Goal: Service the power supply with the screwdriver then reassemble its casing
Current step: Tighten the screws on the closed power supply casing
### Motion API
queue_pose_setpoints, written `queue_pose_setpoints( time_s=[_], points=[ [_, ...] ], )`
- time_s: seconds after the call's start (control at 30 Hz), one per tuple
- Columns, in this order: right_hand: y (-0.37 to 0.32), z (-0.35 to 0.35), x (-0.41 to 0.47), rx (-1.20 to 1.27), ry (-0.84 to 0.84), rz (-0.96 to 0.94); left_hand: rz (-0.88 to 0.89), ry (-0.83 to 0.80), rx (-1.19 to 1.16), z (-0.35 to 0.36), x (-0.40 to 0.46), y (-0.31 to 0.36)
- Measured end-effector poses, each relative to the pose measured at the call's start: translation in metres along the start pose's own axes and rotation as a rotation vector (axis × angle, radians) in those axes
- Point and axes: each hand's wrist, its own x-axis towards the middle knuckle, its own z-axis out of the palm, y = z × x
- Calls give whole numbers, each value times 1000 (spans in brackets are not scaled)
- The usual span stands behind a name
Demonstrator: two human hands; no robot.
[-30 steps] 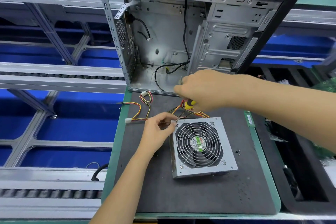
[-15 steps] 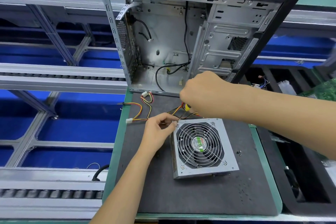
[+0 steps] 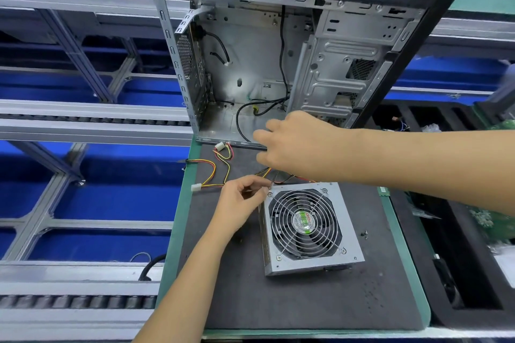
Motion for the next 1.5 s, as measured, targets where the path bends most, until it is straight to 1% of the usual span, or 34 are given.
queue_pose_setpoints(
  time_s=[0.13, 0.23, 0.33, 0.53, 0.63, 0.83, 1.0, 1.13, 1.27, 1.33, 1.4, 1.5],
  points=[
    [10, -1, 12, -67, 20, -12, -18, -11, -32, 0, 0, -1],
    [10, -2, 19, -76, -18, 9, -26, -12, -41, 0, -1, -2],
    [10, -4, 19, -37, -41, 13, -24, -3, -38, 1, -1, -3],
    [9, -6, 16, 66, -169, 56, -15, 7, -12, 1, 0, -2],
    [13, -10, 16, 101, -162, 47, -18, 5, -19, 1, 0, -2],
    [19, -7, 16, 67, -139, 64, -7, -8, -23, 1, 0, -2],
    [14, -7, 12, 225, -261, 108, 1, -17, -23, 0, 0, -2],
    [14, -8, 10, 257, -172, 111, -3, -21, -46, 0, -2, -2],
    [17, -3, 5, 145, -97, 139, -7, -17, -44, 0, -2, -2],
    [17, -1, 3, 122, -92, 147, -5, -17, -39, 0, -2, -2],
    [16, 3, 3, 154, -100, 142, 0, -14, -32, 0, -2, -1],
    [20, 3, 2, 275, -208, 139, 0, -4, -19, 0, -1, -2]
  ],
)
